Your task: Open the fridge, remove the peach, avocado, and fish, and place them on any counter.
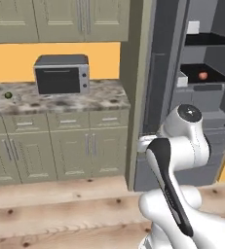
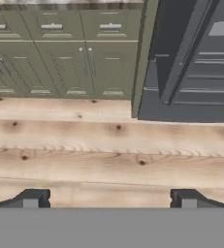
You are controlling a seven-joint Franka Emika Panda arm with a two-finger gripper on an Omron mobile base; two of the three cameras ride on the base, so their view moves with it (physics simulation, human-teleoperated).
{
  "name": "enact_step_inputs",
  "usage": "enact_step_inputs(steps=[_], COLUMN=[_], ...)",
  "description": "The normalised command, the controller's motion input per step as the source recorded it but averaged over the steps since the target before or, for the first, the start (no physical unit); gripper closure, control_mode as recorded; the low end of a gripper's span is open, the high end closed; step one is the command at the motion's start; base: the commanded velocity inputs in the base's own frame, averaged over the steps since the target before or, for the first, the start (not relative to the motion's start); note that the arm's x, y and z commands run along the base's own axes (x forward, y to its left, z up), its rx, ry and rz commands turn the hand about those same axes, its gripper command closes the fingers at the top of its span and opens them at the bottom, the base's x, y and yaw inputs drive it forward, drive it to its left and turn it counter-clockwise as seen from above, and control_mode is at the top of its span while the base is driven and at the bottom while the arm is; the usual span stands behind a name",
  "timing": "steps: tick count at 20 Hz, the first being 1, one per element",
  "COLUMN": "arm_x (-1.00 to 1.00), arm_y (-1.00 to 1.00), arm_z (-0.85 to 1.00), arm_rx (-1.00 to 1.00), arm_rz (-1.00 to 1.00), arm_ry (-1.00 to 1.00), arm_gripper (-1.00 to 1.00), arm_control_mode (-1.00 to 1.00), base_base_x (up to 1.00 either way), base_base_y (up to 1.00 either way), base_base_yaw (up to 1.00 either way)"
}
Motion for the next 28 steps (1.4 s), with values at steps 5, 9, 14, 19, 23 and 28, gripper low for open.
enact_step_inputs(steps=[5, 9, 14, 19, 23, 28], arm_x=[0.0, 0.0, 0.0, 0.0, 0.0, 0.0], arm_y=[0.0, 0.0, 0.0, 0.0, 0.0, 0.0], arm_z=[0.0, 0.0, 0.0, 0.0, 0.0, 0.0], arm_rx=[0.0, 0.0, 0.0, 0.0, 0.0, 0.0], arm_rz=[0.0, 0.0, 0.0, 0.0, 0.0, 0.0], arm_ry=[0.0, 0.0, 0.0, 0.0, 0.0, 0.0], arm_gripper=[-1.0, -1.0, -1.0, -1.0, -1.0, -1.0], arm_control_mode=[1.0, 1.0, 1.0, 1.0, 1.0, 1.0], base_base_x=[0.19, 0.55, 0.71, 0.75, 0.85, 1.0], base_base_y=[-1.0, -1.0, -0.96, -0.44, 0.0, 0.04], base_base_yaw=[0.08, -0.02, -0.11, -0.2, -0.29, -0.21])
